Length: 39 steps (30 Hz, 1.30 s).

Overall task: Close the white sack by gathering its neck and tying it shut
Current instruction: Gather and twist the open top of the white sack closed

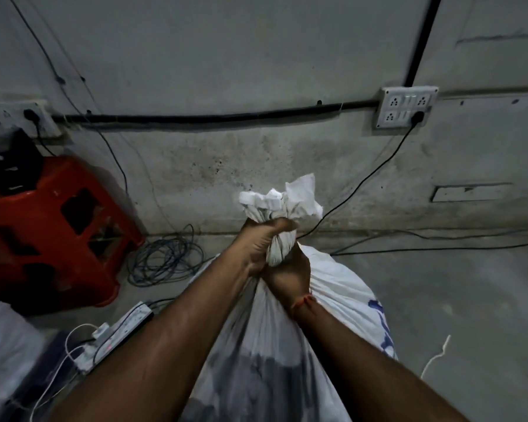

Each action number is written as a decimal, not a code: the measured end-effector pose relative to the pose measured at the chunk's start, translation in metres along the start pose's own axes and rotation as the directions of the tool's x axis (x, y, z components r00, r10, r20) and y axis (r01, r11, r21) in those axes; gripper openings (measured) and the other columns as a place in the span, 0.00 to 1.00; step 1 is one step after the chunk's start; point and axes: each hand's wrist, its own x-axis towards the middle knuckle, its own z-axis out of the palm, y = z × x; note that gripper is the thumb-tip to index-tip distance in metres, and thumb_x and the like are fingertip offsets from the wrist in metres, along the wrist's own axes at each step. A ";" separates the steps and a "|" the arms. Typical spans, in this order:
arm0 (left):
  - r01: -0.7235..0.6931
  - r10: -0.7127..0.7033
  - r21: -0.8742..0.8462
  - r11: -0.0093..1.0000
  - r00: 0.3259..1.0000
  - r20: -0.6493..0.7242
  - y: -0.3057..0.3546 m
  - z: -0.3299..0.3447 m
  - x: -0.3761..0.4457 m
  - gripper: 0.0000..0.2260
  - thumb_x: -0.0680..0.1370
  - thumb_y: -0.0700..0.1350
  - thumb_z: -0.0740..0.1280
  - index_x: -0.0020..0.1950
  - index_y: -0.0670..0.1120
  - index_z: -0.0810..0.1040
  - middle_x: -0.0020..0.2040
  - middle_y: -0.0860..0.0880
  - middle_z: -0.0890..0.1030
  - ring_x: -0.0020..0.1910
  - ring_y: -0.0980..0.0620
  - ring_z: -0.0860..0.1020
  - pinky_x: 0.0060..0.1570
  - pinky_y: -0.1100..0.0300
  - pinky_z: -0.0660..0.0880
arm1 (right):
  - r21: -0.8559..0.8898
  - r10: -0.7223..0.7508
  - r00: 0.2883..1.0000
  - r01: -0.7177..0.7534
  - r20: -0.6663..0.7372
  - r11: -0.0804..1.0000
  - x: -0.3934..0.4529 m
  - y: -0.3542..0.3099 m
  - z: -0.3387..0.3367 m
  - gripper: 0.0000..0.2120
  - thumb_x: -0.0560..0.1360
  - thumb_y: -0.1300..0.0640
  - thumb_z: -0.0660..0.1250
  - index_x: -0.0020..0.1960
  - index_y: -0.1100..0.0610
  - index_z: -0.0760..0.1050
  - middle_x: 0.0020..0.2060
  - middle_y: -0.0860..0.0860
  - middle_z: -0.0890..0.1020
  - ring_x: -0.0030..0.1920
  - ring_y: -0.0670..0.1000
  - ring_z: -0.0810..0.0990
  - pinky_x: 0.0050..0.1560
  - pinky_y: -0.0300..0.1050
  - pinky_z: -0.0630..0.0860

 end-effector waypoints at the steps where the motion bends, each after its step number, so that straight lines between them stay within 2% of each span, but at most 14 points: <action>1: -0.021 0.017 0.068 0.997 0.999 0.052 0.000 -0.005 0.002 0.18 0.76 0.32 0.71 0.66 0.35 0.78 0.55 0.41 0.85 0.53 0.44 0.83 0.59 0.53 0.78 | 0.002 0.038 0.999 -0.038 0.025 0.999 0.005 0.002 0.003 0.31 0.61 0.35 0.62 0.59 0.48 0.80 0.56 0.51 0.86 0.59 0.54 0.83 0.60 0.46 0.78; 4: -0.135 0.054 0.382 0.914 0.975 0.214 -0.013 -0.042 -0.001 0.26 0.74 0.39 0.77 0.71 0.51 0.75 0.66 0.49 0.82 0.59 0.62 0.82 0.57 0.67 0.79 | 0.072 0.207 0.978 -0.204 -0.033 0.976 0.018 0.009 0.008 0.22 0.59 0.44 0.69 0.47 0.55 0.83 0.43 0.56 0.87 0.49 0.57 0.86 0.47 0.48 0.80; 6: -0.175 0.024 0.582 0.794 0.966 0.258 -0.041 -0.079 -0.007 0.54 0.71 0.43 0.80 0.83 0.54 0.44 0.80 0.54 0.65 0.71 0.70 0.69 0.66 0.71 0.72 | 0.150 0.324 0.945 -0.315 -0.038 0.937 0.025 0.015 0.010 0.19 0.53 0.48 0.71 0.40 0.56 0.83 0.34 0.51 0.84 0.41 0.54 0.84 0.40 0.45 0.77; 8: -0.152 -0.119 0.782 0.604 0.953 0.277 -0.080 -0.107 -0.020 0.67 0.66 0.55 0.82 0.79 0.55 0.27 0.85 0.52 0.41 0.84 0.55 0.48 0.81 0.55 0.58 | 0.201 0.409 0.913 -0.400 -0.001 0.894 0.031 0.018 0.017 0.17 0.49 0.52 0.71 0.36 0.58 0.82 0.29 0.48 0.81 0.37 0.54 0.83 0.36 0.44 0.76; 11: -0.224 -0.030 0.900 0.375 0.967 0.253 -0.133 -0.117 -0.021 0.69 0.59 0.68 0.78 0.78 0.54 0.27 0.78 0.56 0.26 0.79 0.50 0.26 0.82 0.49 0.40 | 0.274 0.460 0.886 -0.457 0.060 0.846 0.029 0.023 0.028 0.15 0.45 0.55 0.71 0.32 0.56 0.83 0.27 0.47 0.82 0.34 0.54 0.82 0.35 0.48 0.78; 14: -0.216 0.080 0.833 0.509 0.976 0.204 -0.151 -0.101 -0.008 0.70 0.54 0.65 0.79 0.78 0.54 0.32 0.82 0.54 0.34 0.83 0.49 0.36 0.83 0.50 0.45 | 0.370 0.452 0.878 -0.478 0.160 0.797 0.029 0.035 0.031 0.17 0.42 0.55 0.72 0.31 0.56 0.84 0.30 0.49 0.84 0.34 0.54 0.82 0.39 0.50 0.78; 17: -0.174 0.101 0.662 0.729 0.984 0.147 -0.165 -0.094 0.008 0.65 0.50 0.60 0.82 0.80 0.49 0.51 0.80 0.48 0.62 0.80 0.55 0.61 0.80 0.55 0.61 | 0.429 0.384 0.897 -0.441 0.216 0.788 0.038 0.046 0.031 0.19 0.49 0.57 0.77 0.40 0.61 0.86 0.39 0.56 0.88 0.43 0.57 0.86 0.51 0.58 0.82; 22: -0.181 0.378 0.692 0.699 0.915 -0.143 -0.194 -0.081 0.021 0.32 0.58 0.61 0.74 0.62 0.62 0.76 0.59 0.51 0.84 0.61 0.56 0.81 0.58 0.62 0.75 | 0.393 0.265 0.900 -0.396 0.347 0.830 0.041 0.057 0.038 0.20 0.64 0.56 0.77 0.55 0.58 0.85 0.52 0.54 0.88 0.56 0.56 0.85 0.65 0.58 0.78; 25: -0.061 0.390 0.725 0.686 0.872 -0.296 -0.202 -0.079 0.034 0.29 0.61 0.63 0.70 0.57 0.49 0.84 0.53 0.47 0.87 0.56 0.48 0.85 0.49 0.62 0.75 | 0.349 0.116 0.910 -0.268 0.399 0.898 0.045 0.063 0.039 0.22 0.68 0.58 0.76 0.62 0.59 0.81 0.58 0.54 0.85 0.62 0.54 0.82 0.69 0.56 0.75; 28: 0.003 0.328 0.784 0.621 0.907 -0.264 -0.206 -0.080 0.049 0.38 0.63 0.69 0.62 0.65 0.47 0.81 0.60 0.42 0.85 0.61 0.43 0.82 0.58 0.55 0.75 | 0.400 -0.018 0.881 -0.195 0.472 0.896 0.041 0.079 0.028 0.31 0.72 0.58 0.75 0.72 0.57 0.70 0.68 0.52 0.79 0.69 0.52 0.77 0.72 0.54 0.71; 30: -0.029 0.278 0.592 0.805 0.901 -0.333 -0.204 -0.081 0.051 0.36 0.60 0.66 0.66 0.56 0.42 0.85 0.54 0.39 0.87 0.56 0.41 0.85 0.58 0.49 0.80 | 0.381 -0.056 0.874 -0.152 0.483 0.912 0.029 0.101 0.012 0.38 0.73 0.56 0.75 0.77 0.54 0.61 0.72 0.51 0.74 0.72 0.50 0.73 0.72 0.51 0.71; 33: 0.025 0.112 0.301 0.953 0.897 -0.428 -0.211 -0.084 0.055 0.18 0.55 0.53 0.78 0.41 0.47 0.87 0.42 0.48 0.89 0.45 0.52 0.88 0.49 0.49 0.84 | -0.030 -0.041 0.815 0.072 0.578 0.997 0.011 0.143 -0.014 0.58 0.64 0.50 0.82 0.81 0.55 0.49 0.79 0.53 0.62 0.79 0.51 0.62 0.77 0.55 0.64; 35: 0.048 0.049 0.216 0.975 0.906 -0.421 -0.210 -0.085 0.056 0.14 0.52 0.48 0.78 0.37 0.49 0.87 0.38 0.50 0.88 0.42 0.51 0.88 0.45 0.49 0.85 | -0.300 -0.016 0.762 0.275 0.648 0.913 0.008 0.157 -0.022 0.67 0.57 0.39 0.83 0.82 0.58 0.46 0.81 0.53 0.55 0.82 0.52 0.53 0.80 0.58 0.56; 39: 0.041 0.004 0.111 0.993 0.925 -0.380 -0.205 -0.081 0.053 0.16 0.51 0.41 0.75 0.38 0.43 0.86 0.41 0.40 0.88 0.45 0.37 0.87 0.44 0.39 0.83 | -0.324 -0.066 0.756 0.356 0.651 0.877 0.005 0.159 -0.009 0.69 0.53 0.29 0.79 0.81 0.59 0.50 0.80 0.53 0.60 0.81 0.53 0.55 0.78 0.61 0.59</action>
